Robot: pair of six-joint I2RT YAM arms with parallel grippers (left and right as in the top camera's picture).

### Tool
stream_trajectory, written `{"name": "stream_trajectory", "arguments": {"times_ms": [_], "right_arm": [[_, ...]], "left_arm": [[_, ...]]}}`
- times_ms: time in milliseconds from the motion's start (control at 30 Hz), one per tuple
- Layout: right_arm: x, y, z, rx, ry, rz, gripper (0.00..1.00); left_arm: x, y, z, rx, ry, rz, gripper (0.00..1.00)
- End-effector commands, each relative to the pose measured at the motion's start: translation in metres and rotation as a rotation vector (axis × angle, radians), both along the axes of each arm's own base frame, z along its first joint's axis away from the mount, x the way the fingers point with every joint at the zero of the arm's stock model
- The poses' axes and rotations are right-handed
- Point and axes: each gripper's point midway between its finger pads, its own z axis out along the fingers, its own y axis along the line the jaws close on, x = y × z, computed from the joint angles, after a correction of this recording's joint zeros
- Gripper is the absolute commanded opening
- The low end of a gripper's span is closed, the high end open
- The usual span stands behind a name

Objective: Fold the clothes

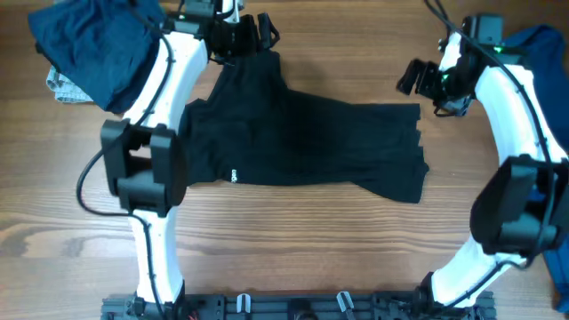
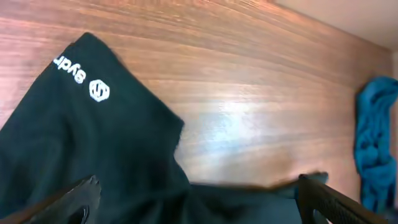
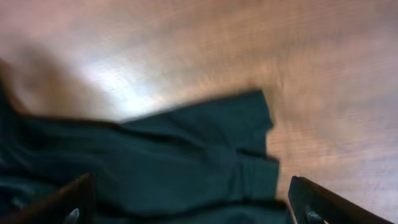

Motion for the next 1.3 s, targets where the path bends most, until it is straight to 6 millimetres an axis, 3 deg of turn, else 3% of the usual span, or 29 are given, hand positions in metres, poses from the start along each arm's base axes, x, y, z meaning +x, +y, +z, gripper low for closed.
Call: {"name": "stream_trajectory", "arguments": {"times_ms": [0,167,300,767,1133,1267], "right_arm": [[-0.006,-0.003,-0.022,-0.011,0.074,0.007,0.99],[-0.011,-0.003,-0.032,-0.005,0.112,0.008,1.00],[-0.013,-0.002,-0.032,-0.004,0.121,0.008,1.00],[-0.017,-0.001,-0.033,-0.001,0.139,0.008,1.00],[-0.020,0.000,-0.036,0.001,0.148,0.007,1.00],[-0.018,-0.001,-0.035,0.009,0.153,-0.039,0.99]], "left_arm": [[0.005,-0.011,-0.006,0.008,0.000,0.038,0.99],[-0.001,-0.024,-0.024,0.201,-0.030,0.050,0.99],[-0.004,-0.022,-0.039,0.330,-0.037,0.085,0.99],[0.000,-0.019,-0.098,0.366,0.027,0.071,0.98],[0.013,-0.011,-0.098,0.446,-0.049,0.059,0.84],[0.014,-0.009,-0.098,0.463,-0.059,0.058,0.68]]}}
